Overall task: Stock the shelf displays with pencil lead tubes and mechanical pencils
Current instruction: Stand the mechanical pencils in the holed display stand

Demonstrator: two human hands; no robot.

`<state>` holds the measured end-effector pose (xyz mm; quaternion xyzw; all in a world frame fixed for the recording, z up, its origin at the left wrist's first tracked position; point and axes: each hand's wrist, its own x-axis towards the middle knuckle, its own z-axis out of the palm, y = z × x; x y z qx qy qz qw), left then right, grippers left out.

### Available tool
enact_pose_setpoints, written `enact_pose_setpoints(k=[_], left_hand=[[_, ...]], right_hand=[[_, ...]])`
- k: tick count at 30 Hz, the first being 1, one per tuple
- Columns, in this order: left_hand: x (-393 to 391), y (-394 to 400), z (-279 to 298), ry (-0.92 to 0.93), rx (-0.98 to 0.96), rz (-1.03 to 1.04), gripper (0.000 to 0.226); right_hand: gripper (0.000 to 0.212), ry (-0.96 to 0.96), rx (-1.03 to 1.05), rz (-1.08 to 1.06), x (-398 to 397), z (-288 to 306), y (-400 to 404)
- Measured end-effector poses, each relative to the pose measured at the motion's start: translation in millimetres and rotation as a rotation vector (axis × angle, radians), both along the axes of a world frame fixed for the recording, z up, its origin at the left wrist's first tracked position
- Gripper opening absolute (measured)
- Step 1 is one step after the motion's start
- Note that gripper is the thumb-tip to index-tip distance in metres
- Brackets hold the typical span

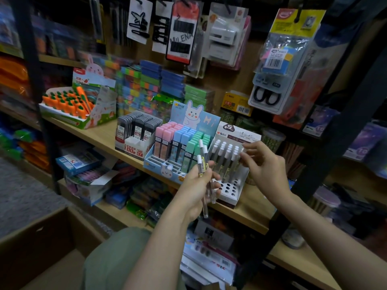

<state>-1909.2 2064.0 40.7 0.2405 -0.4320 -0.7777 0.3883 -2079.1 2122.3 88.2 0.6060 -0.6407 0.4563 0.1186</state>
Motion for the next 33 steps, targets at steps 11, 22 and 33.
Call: enact_pose_setpoints(k=[11,22,33], left_hand=[[2.3,0.4,-2.5,-0.041,-0.084,-0.05,0.019],[1.0,5.3,1.7,-0.046,-0.1,-0.128,0.02],[2.6,-1.2,-7.7,-0.258,-0.133,0.132,0.024]], right_hand=[[0.013,0.038,0.075,-0.144,-8.3,0.9,-16.1],[0.038,-0.162,0.174,0.038,30.2,30.2,-9.0],[0.025,-0.233,0.047,0.038,21.2,37.1,2.9]])
